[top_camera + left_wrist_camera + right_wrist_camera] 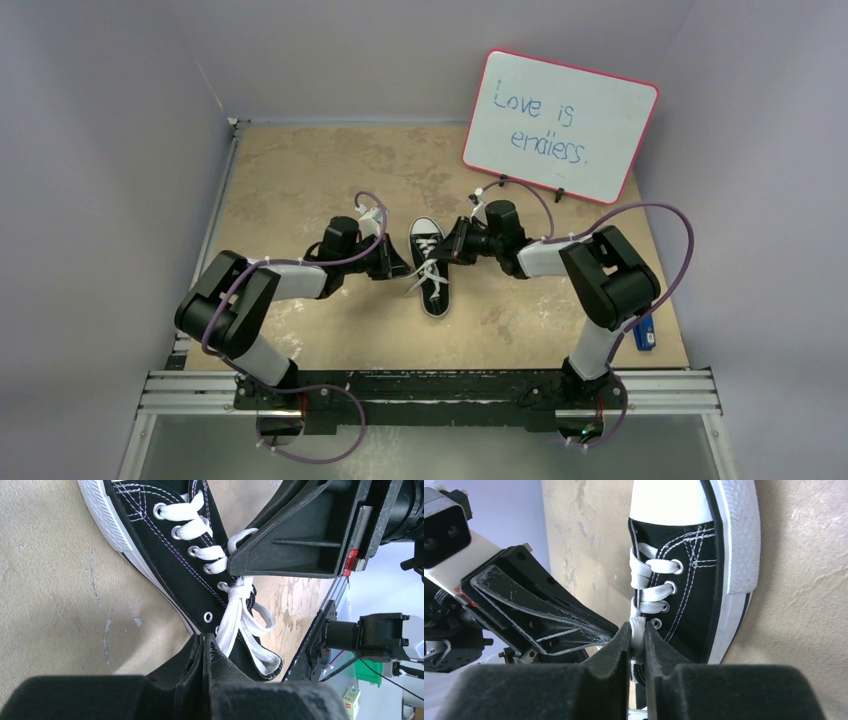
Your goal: Tie the shoes
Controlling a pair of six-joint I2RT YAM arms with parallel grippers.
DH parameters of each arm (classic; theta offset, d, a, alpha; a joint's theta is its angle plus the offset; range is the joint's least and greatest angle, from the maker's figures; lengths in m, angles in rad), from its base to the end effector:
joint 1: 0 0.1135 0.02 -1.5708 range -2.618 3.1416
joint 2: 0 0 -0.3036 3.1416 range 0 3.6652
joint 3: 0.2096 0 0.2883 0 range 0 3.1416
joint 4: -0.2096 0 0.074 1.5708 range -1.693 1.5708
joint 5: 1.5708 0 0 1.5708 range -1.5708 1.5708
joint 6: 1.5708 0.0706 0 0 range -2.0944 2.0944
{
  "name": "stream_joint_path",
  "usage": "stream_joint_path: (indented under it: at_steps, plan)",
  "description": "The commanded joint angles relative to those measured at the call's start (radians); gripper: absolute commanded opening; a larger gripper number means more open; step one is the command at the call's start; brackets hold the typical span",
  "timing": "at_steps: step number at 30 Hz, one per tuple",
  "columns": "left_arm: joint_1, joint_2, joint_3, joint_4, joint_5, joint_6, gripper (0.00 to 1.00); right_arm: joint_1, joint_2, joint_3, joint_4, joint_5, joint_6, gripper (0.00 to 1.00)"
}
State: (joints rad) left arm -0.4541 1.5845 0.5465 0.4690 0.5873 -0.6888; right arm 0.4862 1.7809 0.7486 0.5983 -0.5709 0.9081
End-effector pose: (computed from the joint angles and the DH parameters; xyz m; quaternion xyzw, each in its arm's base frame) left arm 0.2802 -0.1803 0.1331 0.0397 0.8501 -0.4622 0.2493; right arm 0.3362 0.2209 0.1430 0.0211 0.8225 0.5136 0.2436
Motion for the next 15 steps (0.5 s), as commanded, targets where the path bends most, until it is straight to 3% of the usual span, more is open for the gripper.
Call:
stream_joint_path:
  at_steps: [1, 3, 6, 10, 15]
  plan:
    - [-0.005, -0.018, 0.021, 0.012, -0.002, 0.013, 0.0, 0.0, -0.051, -0.019, 0.057, 0.005, 0.009, 0.1]
    - [-0.005, -0.017, 0.012, 0.007, -0.006, 0.014, 0.0, -0.005, -0.061, -0.032, 0.069, 0.005, 0.008, 0.04]
    - [-0.005, -0.01, -0.005, -0.007, -0.013, 0.021, 0.0, -0.015, -0.071, -0.055, 0.098, 0.009, 0.018, 0.03]
    - [-0.005, 0.002, -0.031, -0.006, -0.007, 0.022, 0.0, -0.019, -0.077, -0.06, 0.111, 0.001, 0.009, 0.16]
    - [-0.005, 0.0, -0.033, 0.014, 0.004, 0.015, 0.0, -0.021, -0.071, -0.048, 0.113, 0.008, -0.006, 0.24]
